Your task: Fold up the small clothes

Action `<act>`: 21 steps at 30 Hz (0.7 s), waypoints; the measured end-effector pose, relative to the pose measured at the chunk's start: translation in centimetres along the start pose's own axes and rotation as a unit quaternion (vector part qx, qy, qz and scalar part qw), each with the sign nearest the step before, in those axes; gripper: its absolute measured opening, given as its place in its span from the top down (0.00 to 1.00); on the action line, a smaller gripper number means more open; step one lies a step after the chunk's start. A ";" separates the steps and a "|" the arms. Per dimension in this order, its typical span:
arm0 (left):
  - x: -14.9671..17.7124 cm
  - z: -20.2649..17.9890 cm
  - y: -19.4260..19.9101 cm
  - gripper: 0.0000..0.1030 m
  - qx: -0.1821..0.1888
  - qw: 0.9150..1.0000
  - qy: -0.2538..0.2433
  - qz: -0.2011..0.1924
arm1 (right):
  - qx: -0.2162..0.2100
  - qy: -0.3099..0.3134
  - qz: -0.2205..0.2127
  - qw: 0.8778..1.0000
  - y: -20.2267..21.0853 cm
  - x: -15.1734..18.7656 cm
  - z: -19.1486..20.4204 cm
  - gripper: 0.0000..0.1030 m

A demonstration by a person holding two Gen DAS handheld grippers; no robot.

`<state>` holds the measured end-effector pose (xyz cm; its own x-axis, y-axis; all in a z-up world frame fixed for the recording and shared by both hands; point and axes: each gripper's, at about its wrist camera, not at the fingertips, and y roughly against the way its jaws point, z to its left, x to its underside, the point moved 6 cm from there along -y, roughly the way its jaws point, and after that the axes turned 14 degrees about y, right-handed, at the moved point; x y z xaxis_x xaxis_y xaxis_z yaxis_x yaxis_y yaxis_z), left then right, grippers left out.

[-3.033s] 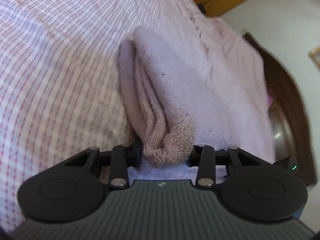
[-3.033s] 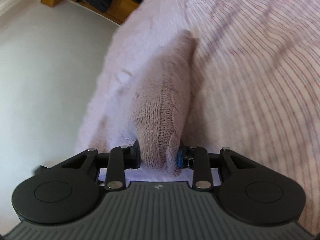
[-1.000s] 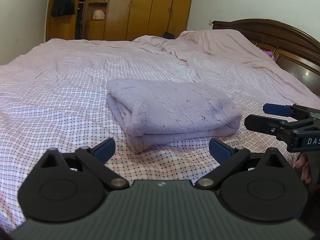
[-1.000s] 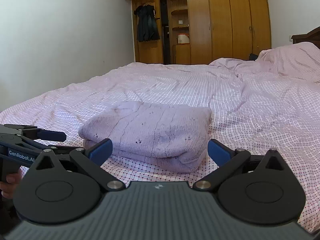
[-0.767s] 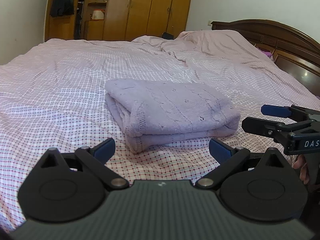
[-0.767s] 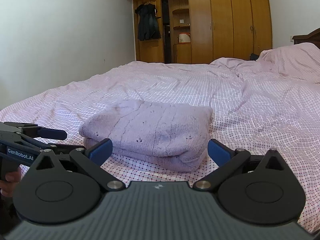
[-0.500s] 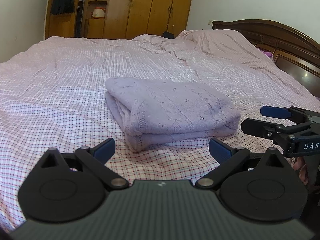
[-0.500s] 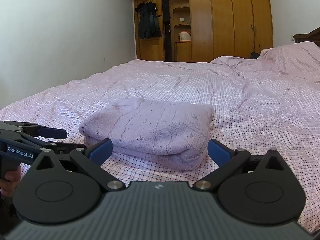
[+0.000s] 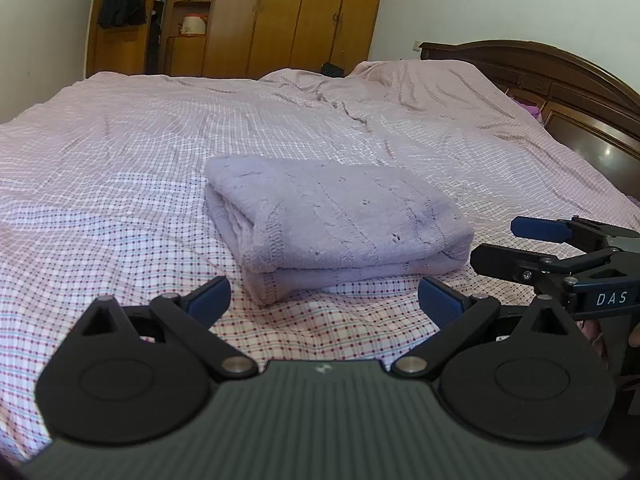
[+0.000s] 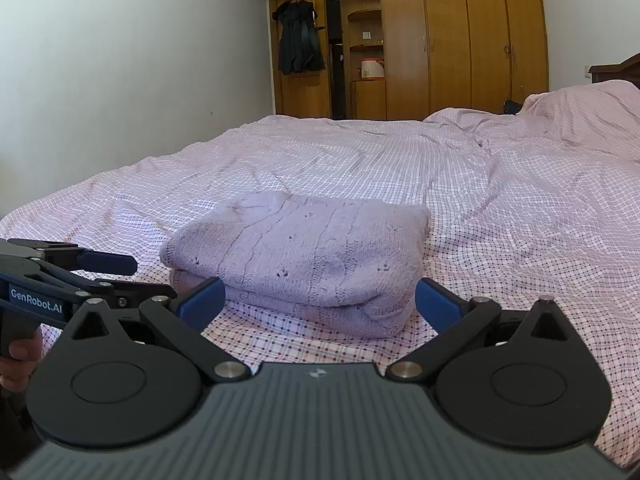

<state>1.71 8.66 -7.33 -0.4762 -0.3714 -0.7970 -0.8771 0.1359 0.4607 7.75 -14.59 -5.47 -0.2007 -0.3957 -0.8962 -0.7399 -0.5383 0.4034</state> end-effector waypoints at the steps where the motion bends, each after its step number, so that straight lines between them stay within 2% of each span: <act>1: 0.0 0.0 0.0 0.01 0.000 1.000 0.000 0.000 | 0.000 0.000 0.001 1.000 0.0 0.0 0.0 0.00; 21: -0.1 0.0 -0.1 0.01 0.004 1.000 0.002 0.002 | 0.003 -0.004 -0.002 1.000 -0.1 0.0 0.2 0.00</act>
<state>1.81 8.64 -7.27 -0.4794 -0.3746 -0.7937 -0.8757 0.1443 0.4608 7.65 -14.38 -5.53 -0.2029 -0.3879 -0.8991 -0.7447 -0.5351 0.3989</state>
